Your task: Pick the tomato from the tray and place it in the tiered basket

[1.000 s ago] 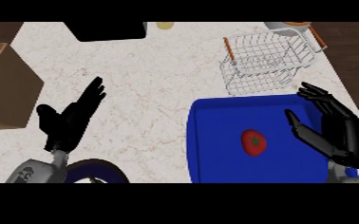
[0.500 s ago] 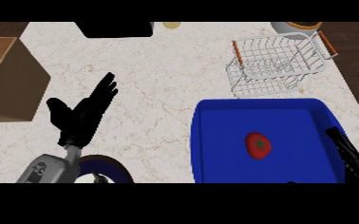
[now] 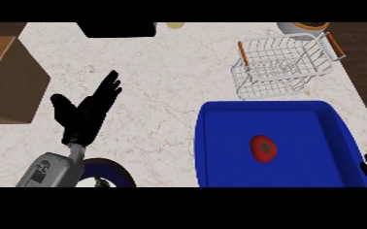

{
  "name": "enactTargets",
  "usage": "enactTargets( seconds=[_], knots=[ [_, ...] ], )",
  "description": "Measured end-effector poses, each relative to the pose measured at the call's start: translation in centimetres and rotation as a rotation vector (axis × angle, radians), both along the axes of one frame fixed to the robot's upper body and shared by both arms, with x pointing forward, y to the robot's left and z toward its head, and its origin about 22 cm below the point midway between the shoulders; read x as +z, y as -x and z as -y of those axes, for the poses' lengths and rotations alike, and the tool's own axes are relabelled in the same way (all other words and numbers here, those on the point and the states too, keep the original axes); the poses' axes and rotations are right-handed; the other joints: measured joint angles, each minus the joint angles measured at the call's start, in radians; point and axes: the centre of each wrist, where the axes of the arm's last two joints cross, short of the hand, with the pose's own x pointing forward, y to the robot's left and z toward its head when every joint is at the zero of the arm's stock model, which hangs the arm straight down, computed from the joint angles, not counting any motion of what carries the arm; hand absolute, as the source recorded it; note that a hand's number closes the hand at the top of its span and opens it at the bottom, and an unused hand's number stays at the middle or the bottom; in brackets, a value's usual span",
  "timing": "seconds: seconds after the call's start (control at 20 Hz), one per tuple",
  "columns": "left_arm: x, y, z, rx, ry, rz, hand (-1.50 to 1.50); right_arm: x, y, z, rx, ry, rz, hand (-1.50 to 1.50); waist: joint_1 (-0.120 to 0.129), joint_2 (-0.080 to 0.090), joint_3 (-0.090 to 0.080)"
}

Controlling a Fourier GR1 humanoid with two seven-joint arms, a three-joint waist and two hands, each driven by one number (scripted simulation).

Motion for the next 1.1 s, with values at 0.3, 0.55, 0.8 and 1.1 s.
enactTargets(
  seconds=[0.3, 0.55, 0.8, 1.1],
  knots=[
    [0.0, -0.1, 1.0, -0.024, 0.012, 0.000, 0.00, 3.5, 1.5, -5.1, -0.075, 0.056, -0.123, -1.50, 0.021, 0.003, 0.001],
    [0.2, -0.7, 0.9, -0.029, 0.001, 0.009, 0.00, 4.5, 1.0, -9.7, -0.121, 0.084, -0.208, -1.50, 0.031, 0.004, 0.003],
    [0.4, -0.7, 1.2, -0.032, 0.001, 0.010, 0.00, 4.0, -0.6, -12.9, -0.199, 0.169, -0.296, -1.50, 0.034, 0.002, 0.004],
    [0.4, -0.7, 0.7, -0.027, 0.005, 0.003, 0.00, 2.5, -2.3, -15.8, -0.227, 0.207, -0.376, -1.50, 0.029, -0.001, 0.006]
  ],
)
